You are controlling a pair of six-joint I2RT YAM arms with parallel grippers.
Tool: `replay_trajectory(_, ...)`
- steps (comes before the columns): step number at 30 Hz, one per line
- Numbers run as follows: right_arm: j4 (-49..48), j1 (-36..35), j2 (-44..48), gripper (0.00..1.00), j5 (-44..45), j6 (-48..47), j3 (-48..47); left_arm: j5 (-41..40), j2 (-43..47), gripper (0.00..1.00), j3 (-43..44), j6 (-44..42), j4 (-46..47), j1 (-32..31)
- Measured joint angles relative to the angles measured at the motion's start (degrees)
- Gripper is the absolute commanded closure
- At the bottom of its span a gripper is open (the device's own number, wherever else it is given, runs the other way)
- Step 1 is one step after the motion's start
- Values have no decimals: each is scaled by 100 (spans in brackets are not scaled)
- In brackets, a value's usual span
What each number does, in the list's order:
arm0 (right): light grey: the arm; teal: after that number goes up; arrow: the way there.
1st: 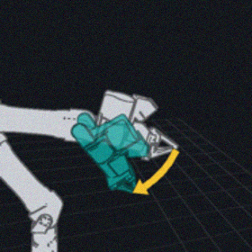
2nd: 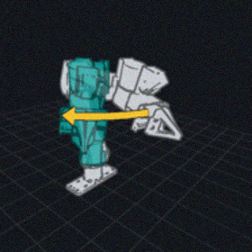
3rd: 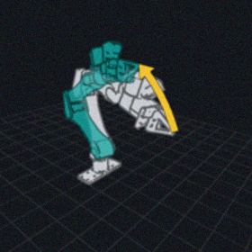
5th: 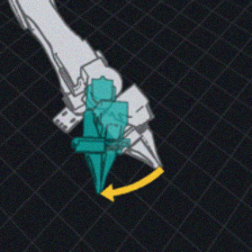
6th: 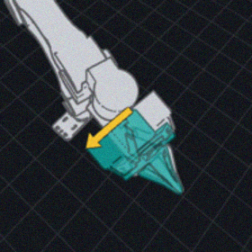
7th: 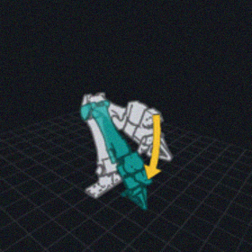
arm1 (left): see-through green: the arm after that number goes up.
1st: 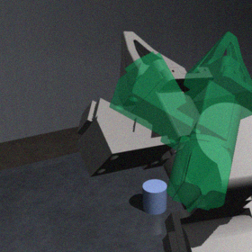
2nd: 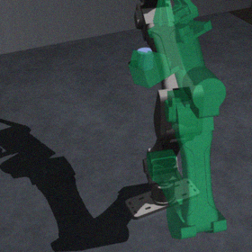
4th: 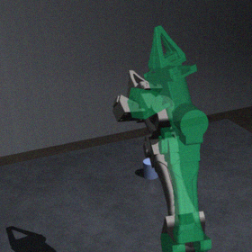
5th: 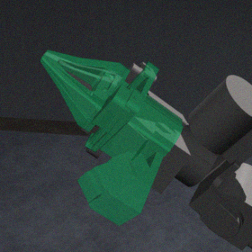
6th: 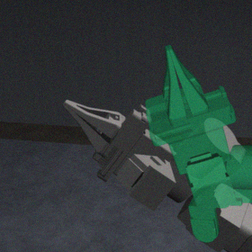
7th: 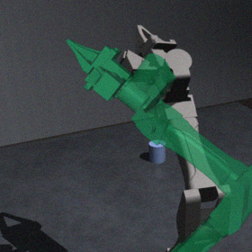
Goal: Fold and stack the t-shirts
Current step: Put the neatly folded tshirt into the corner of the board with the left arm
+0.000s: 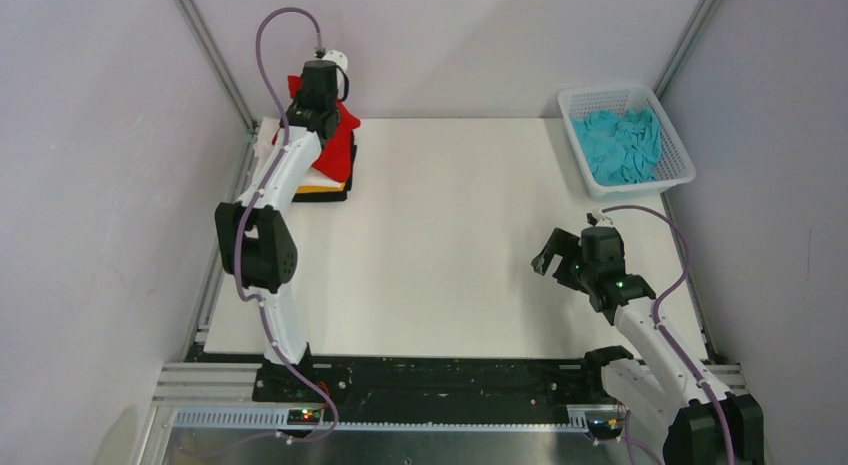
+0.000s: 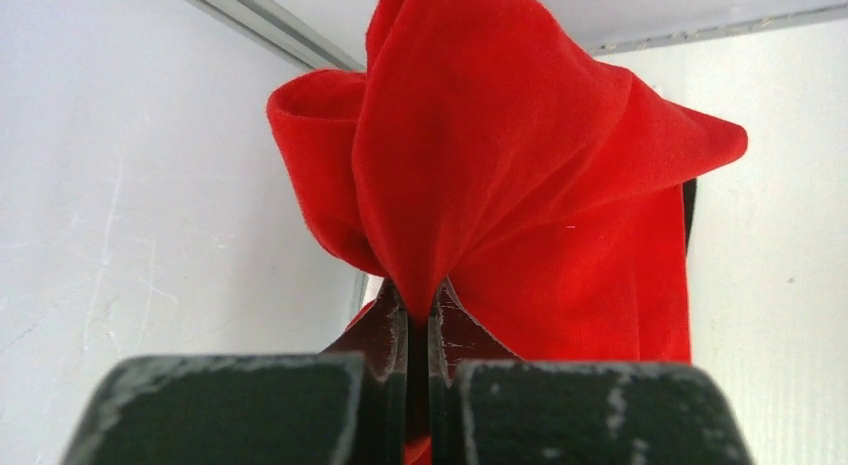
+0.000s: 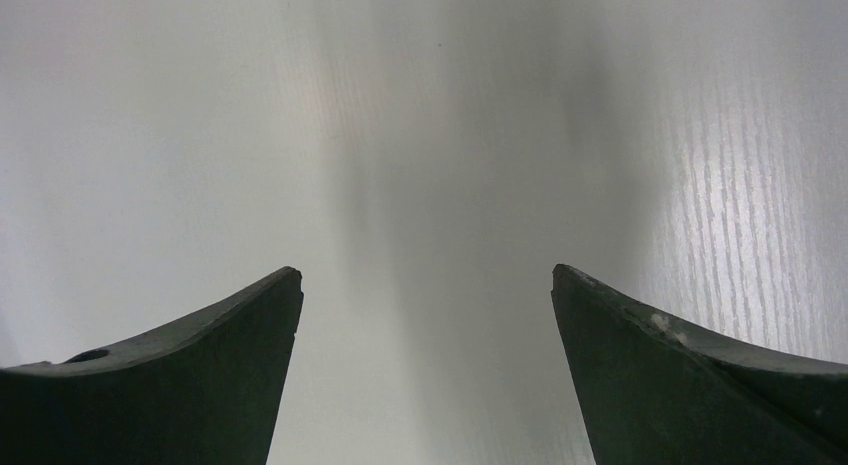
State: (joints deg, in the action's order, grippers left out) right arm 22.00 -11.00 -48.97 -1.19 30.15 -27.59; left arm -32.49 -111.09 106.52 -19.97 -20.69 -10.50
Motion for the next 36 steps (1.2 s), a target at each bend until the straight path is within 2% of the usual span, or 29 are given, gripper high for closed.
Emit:
replay_trajectory(12, -7, 0, -31, 1, 234, 2, 7, 275, -660, 100, 367, 48, 0, 608)
replay_trajectory(14, -7, 0, -74, 1, 243, 4, 9, 280, -708, 93, 382, 101, 2, 704)
replay_trajectory(16, -22, 0, -127, 1, 245, 4, 11, 293, -756, 53, 382, 170, 2, 802)
replay_trajectory(17, -37, 0, -155, 1, 245, 7, 11, 293, -789, 17, 382, 227, 2, 852)
replay_trajectory(18, -57, 0, -181, 1, 245, 11, 13, 291, -820, 5, 382, 229, 4, 892)
replay_trajectory(20, -92, 0, -225, 1, 240, 24, 15, 260, -901, 1, 387, 393, 28, 970)
replay_trajectory(29, -109, 0, -212, 1, 234, 101, 15, -310, -1086, 0, 457, 1012, 44, 1220)
replay_trajectory(32, -90, 0, -13, 1, 243, 131, 15, -199, -826, 0, 201, 1392, 68, 1222)
replay_trajectory(36, -52, 0, 369, 1, 247, 138, 15, 385, 61, 0, -562, 2175, 46, 1222)
